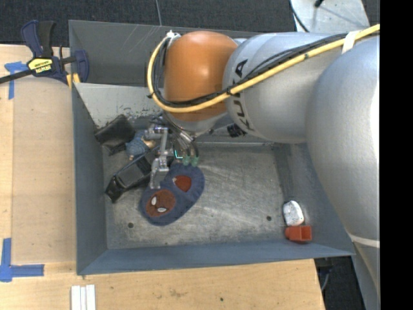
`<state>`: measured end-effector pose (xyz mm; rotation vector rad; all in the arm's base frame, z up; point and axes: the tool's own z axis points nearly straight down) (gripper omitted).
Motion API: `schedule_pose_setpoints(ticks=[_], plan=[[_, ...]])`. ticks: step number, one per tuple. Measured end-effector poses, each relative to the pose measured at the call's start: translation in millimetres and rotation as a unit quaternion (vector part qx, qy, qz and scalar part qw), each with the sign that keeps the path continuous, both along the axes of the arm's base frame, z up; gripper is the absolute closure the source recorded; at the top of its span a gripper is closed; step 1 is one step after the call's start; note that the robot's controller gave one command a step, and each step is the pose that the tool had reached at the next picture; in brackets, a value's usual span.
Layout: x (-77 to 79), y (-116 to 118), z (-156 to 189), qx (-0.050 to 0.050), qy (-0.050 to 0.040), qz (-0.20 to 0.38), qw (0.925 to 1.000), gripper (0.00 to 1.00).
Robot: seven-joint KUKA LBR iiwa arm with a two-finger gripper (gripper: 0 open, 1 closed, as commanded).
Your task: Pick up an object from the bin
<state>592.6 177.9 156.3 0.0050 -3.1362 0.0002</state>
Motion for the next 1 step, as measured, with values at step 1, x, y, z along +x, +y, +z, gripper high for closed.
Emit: schedule_pose_setpoints(ticks=[1], plan=[[11.2, 3.1, -54.4, 0.002, -0.0138, 0.109, 0.9939, 0.0]])
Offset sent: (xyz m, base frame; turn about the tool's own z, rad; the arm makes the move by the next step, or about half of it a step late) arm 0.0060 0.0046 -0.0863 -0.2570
